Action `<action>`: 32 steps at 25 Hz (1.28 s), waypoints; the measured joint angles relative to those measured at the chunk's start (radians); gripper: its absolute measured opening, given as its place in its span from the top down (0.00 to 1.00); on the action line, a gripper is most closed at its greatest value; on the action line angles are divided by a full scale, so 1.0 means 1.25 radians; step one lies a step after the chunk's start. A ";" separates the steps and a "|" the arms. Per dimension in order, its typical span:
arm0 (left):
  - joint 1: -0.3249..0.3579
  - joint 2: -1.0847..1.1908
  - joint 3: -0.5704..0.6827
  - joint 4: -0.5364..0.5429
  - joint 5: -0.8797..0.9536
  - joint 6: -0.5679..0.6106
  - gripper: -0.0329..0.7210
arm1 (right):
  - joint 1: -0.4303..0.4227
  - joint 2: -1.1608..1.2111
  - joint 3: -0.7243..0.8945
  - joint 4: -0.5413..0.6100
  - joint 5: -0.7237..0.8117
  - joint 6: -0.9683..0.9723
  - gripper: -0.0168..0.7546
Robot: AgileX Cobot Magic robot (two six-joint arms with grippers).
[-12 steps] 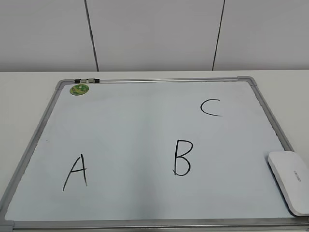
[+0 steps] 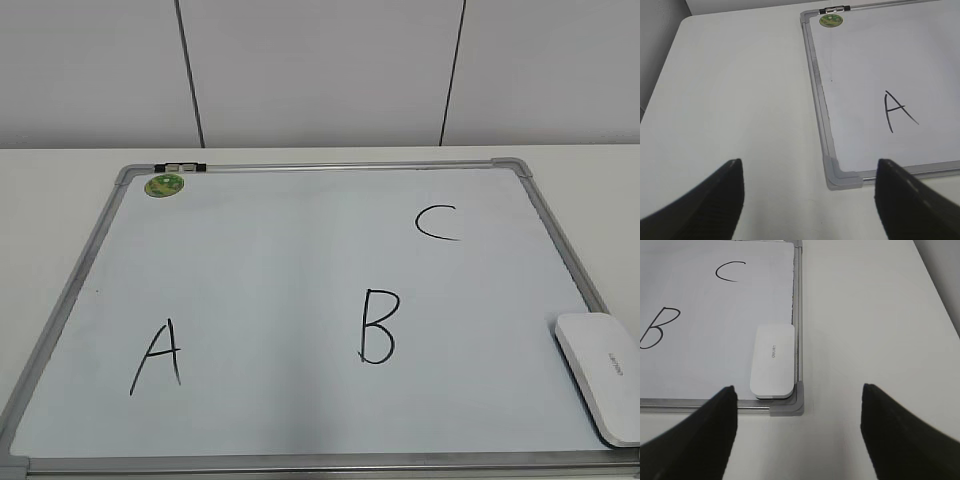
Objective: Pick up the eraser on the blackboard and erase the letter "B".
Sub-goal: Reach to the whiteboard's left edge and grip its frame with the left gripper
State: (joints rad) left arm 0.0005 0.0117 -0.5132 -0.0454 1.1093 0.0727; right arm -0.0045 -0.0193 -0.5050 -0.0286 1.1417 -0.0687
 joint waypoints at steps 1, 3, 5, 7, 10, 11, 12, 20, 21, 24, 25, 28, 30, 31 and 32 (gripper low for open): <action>0.000 0.000 0.000 0.000 0.000 0.000 0.17 | 0.000 0.000 0.000 0.000 0.000 0.000 0.21; 0.000 0.000 0.000 0.000 0.000 0.000 0.17 | 0.000 0.000 0.000 0.000 0.000 0.000 0.21; 0.000 0.000 0.000 0.000 0.000 0.000 0.18 | 0.000 0.000 0.000 0.000 0.000 0.000 0.21; 0.000 0.000 0.000 0.000 0.000 0.000 0.18 | 0.000 0.000 0.000 0.000 0.000 0.000 0.21; 0.000 0.000 0.000 0.000 0.000 0.000 0.19 | 0.000 0.000 0.000 0.000 0.000 0.000 0.21; 0.000 0.000 0.000 0.000 0.000 0.000 0.19 | 0.000 0.000 0.000 0.000 0.000 0.000 0.21; 0.000 0.000 0.000 0.000 0.000 0.000 0.19 | 0.000 0.000 0.000 0.000 0.000 0.000 0.21; 0.000 0.041 -0.050 -0.023 -0.037 0.000 0.19 | 0.000 0.000 0.000 0.000 0.000 0.000 0.21; 0.000 0.062 -0.061 -0.025 -0.058 0.000 0.19 | 0.000 0.000 0.000 0.000 0.000 0.000 0.21; 0.000 0.151 -0.085 -0.024 -0.122 0.000 0.19 | 0.000 0.000 0.000 0.000 0.000 0.000 0.21; 0.000 0.190 -0.092 -0.024 -0.139 0.000 0.19 | 0.000 0.000 0.000 0.000 0.000 0.000 0.21; 0.000 0.311 -0.111 -0.031 -0.184 0.000 0.19 | 0.000 0.000 0.000 0.000 0.000 0.000 0.21; 0.000 0.399 -0.123 -0.046 -0.212 0.000 0.19 | 0.000 0.000 0.000 0.000 0.000 0.000 0.21; 0.000 0.437 -0.132 -0.054 -0.226 0.000 0.19 | 0.000 0.000 0.000 0.000 0.000 0.000 0.21; 0.000 0.482 -0.143 -0.062 -0.234 0.000 0.19 | 0.000 0.000 0.000 0.000 0.000 0.000 0.21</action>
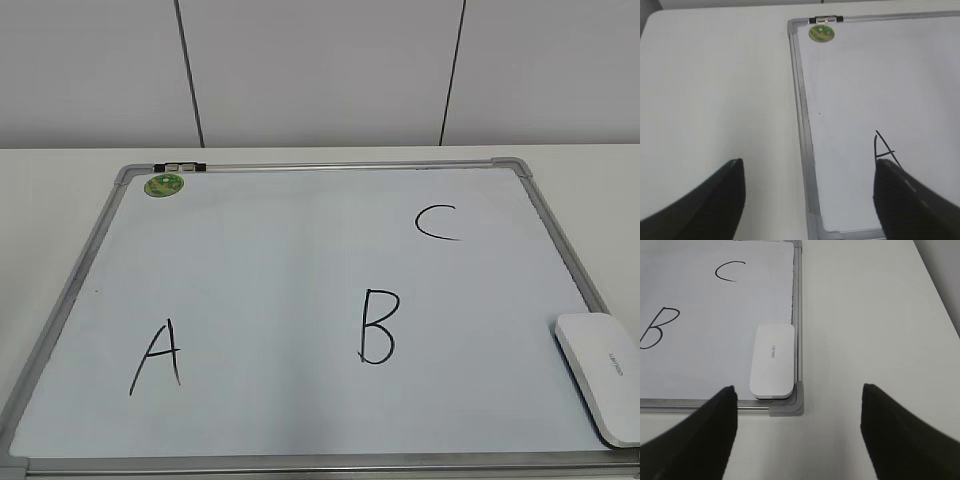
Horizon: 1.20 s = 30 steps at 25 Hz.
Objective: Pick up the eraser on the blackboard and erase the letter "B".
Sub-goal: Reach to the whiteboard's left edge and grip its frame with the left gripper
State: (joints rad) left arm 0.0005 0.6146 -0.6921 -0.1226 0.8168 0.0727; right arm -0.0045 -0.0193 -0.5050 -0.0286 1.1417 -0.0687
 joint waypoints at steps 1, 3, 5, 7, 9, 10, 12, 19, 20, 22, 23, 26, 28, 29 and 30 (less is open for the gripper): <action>0.000 0.045 -0.013 -0.004 -0.004 0.000 0.19 | 0.000 0.000 0.000 0.000 0.000 0.000 0.21; 0.000 0.130 -0.043 -0.012 -0.009 0.000 0.19 | 0.000 0.000 0.000 0.000 0.000 0.000 0.21; 0.000 0.224 -0.078 -0.015 -0.009 0.000 0.19 | 0.000 0.000 0.000 0.000 0.000 0.000 0.21; 0.000 0.311 -0.119 -0.021 -0.003 0.000 0.19 | 0.000 0.000 0.000 0.000 0.000 0.000 0.21; 0.000 0.403 -0.160 -0.026 0.012 0.000 0.19 | 0.000 0.000 0.000 0.000 0.000 0.000 0.21; 0.000 0.441 -0.183 -0.026 0.018 0.000 0.19 | 0.000 0.000 0.000 0.000 0.000 0.000 0.21; 0.000 0.525 -0.222 -0.028 0.023 0.009 0.19 | 0.000 0.000 0.000 0.000 0.000 0.000 0.21; 0.000 0.758 -0.344 -0.028 0.022 0.034 0.19 | 0.000 0.000 0.000 0.000 0.000 0.000 0.21; 0.000 0.790 -0.357 -0.028 0.022 0.038 0.19 | 0.000 0.000 0.000 0.000 0.000 0.000 0.21; 0.000 0.847 -0.384 -0.028 0.028 0.042 0.19 | 0.000 0.000 0.000 0.000 0.000 0.000 0.21; 0.000 0.876 -0.395 -0.028 0.029 0.043 0.19 | 0.000 0.000 0.000 0.000 0.000 0.000 0.21; 0.000 0.950 -0.434 -0.028 0.039 0.045 0.22 | 0.000 0.000 0.000 0.000 0.000 0.000 0.21; 0.000 0.992 -0.459 -0.028 0.044 0.045 0.27 | 0.000 0.000 0.000 0.000 0.000 0.000 0.21; 0.000 1.007 -0.472 -0.028 0.044 0.045 0.30 | 0.000 0.000 0.000 0.000 0.000 0.000 0.21; 0.000 1.024 -0.481 -0.028 0.044 0.045 0.34 | 0.000 0.000 0.000 0.000 0.000 0.000 0.21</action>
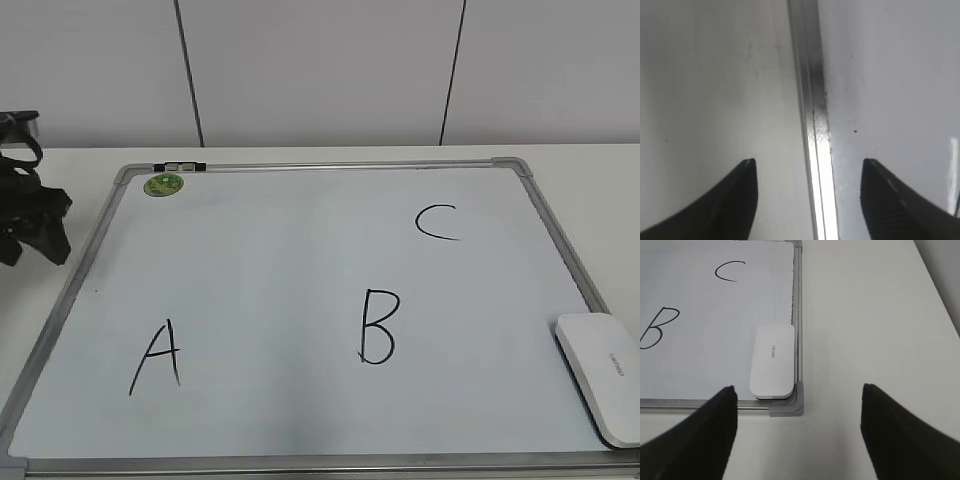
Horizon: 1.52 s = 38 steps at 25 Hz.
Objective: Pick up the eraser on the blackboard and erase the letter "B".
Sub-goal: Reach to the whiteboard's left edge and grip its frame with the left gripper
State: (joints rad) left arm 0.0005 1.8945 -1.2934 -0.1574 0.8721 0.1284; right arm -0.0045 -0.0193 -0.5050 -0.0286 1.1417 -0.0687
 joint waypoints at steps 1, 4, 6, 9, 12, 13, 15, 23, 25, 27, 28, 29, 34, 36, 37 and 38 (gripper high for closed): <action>0.000 0.015 -0.010 0.000 0.001 0.000 0.38 | 0.000 0.000 0.000 0.000 0.000 0.000 0.21; 0.000 0.054 -0.042 0.000 0.003 0.000 0.50 | 0.000 0.000 0.000 0.000 0.000 0.000 0.21; 0.000 0.076 -0.065 0.000 0.007 0.001 0.54 | 0.000 0.000 0.000 0.000 0.000 0.000 0.21; 0.000 0.111 -0.089 0.000 0.019 0.001 0.56 | 0.000 0.000 0.000 0.000 0.000 0.000 0.21; 0.000 0.142 -0.105 0.000 0.028 0.002 0.56 | 0.000 0.000 0.000 0.000 0.000 0.000 0.21; 0.000 0.149 -0.108 0.000 0.028 0.002 0.56 | 0.000 0.000 0.000 0.000 0.000 0.000 0.21; 0.000 0.162 -0.111 0.000 0.030 0.002 0.56 | 0.000 0.000 0.000 0.000 0.000 0.000 0.21; 0.001 0.192 -0.122 -0.004 0.031 0.002 0.57 | 0.000 0.000 0.000 0.000 0.000 0.000 0.21; 0.002 0.197 -0.125 -0.010 0.039 0.002 0.60 | 0.000 0.000 0.000 0.000 0.000 0.000 0.21; 0.003 0.199 -0.127 -0.017 0.043 0.002 0.69 | 0.000 0.000 0.000 0.000 0.000 0.000 0.21; 0.003 0.199 -0.127 -0.021 0.045 0.002 0.74 | 0.000 0.000 0.000 0.000 0.000 0.000 0.21; 0.003 0.199 -0.129 -0.025 0.047 0.002 0.79 | 0.000 0.000 0.000 0.000 0.000 0.000 0.21; 0.003 0.200 -0.132 -0.040 0.053 -0.001 0.94 | 0.000 0.000 0.000 0.000 0.000 0.000 0.21; 0.003 0.200 -0.133 -0.040 0.055 -0.001 0.94 | 0.000 0.000 0.000 0.000 0.000 0.000 0.21; 0.003 0.200 -0.133 -0.041 0.055 -0.001 0.94 | 0.000 0.000 0.000 0.000 0.000 0.000 0.21; 0.003 0.200 -0.133 -0.041 0.055 -0.002 0.94 | 0.000 0.000 0.000 0.000 0.000 0.000 0.21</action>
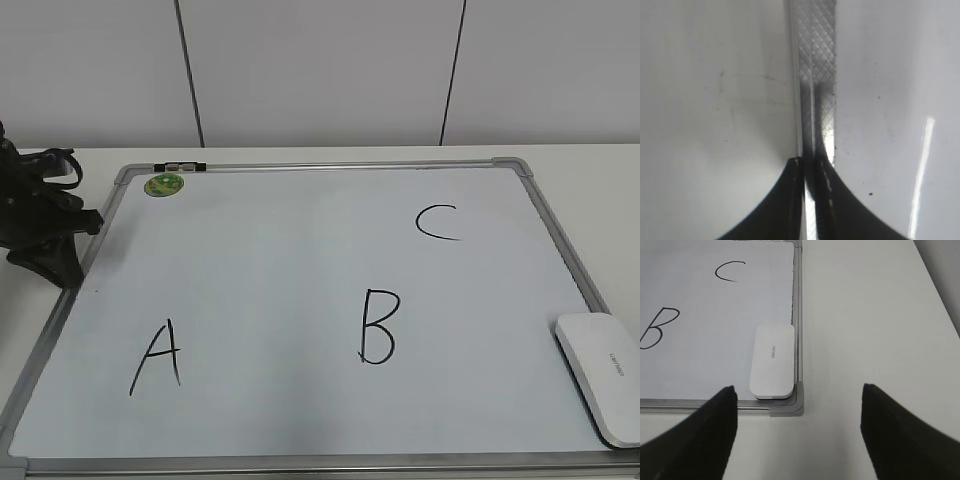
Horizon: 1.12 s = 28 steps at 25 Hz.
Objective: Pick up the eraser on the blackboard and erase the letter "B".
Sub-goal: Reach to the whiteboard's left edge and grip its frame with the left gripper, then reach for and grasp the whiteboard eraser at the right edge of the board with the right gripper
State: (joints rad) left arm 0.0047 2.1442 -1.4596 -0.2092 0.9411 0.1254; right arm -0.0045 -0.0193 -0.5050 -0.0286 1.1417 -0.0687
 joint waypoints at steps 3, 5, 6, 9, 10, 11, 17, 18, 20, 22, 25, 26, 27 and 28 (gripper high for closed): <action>0.000 0.000 0.000 0.000 0.002 0.000 0.94 | 0.000 0.000 0.000 0.000 0.000 0.000 0.21; 0.000 0.000 0.000 0.000 0.002 0.000 0.94 | 0.000 0.000 -0.007 -0.005 -0.002 -0.002 0.21; 0.000 0.000 0.000 0.000 0.002 0.000 0.94 | 0.000 0.000 -0.017 -0.006 -0.015 -0.004 0.21; 0.000 0.000 0.000 0.000 0.002 0.000 0.94 | 0.000 0.044 -0.052 -0.006 -0.079 -0.006 0.21; 0.000 0.000 0.000 0.000 0.002 0.000 0.94 | 0.000 0.070 -0.063 -0.006 -0.094 -0.006 0.21; 0.001 0.000 0.000 0.000 0.002 0.000 0.94 | 0.000 0.106 -0.075 -0.005 -0.106 -0.006 0.22; 0.001 0.000 0.000 -0.003 0.003 0.000 0.94 | 0.000 0.324 -0.114 0.076 -0.153 -0.006 0.25; 0.001 0.000 0.000 -0.003 0.003 0.000 0.94 | 0.000 0.364 -0.114 0.096 -0.166 -0.010 0.25; 0.001 0.000 0.000 -0.004 0.003 0.000 0.94 | 0.000 0.426 -0.114 0.123 -0.174 -0.030 0.27; 0.001 0.000 0.000 -0.004 0.003 0.000 0.94 | 0.000 0.488 -0.114 0.134 -0.174 -0.041 0.29; 0.001 0.000 -0.001 -0.004 0.003 0.000 0.94 | 0.000 0.591 -0.114 0.148 -0.168 -0.045 0.30; 0.001 0.000 -0.001 -0.004 0.005 0.000 0.94 | 0.000 0.620 -0.114 0.155 -0.166 -0.047 0.30; 0.001 0.000 -0.001 -0.004 0.005 0.000 0.94 | 0.000 0.652 -0.114 0.163 -0.166 -0.053 0.30; 0.001 0.000 -0.001 -0.004 0.005 0.000 0.94 | 0.000 0.682 -0.114 0.170 -0.165 -0.060 0.30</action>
State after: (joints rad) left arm 0.0063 2.1442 -1.4612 -0.2147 0.9468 0.1254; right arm -0.0045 0.8337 -0.6480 0.1839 0.9357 -0.1438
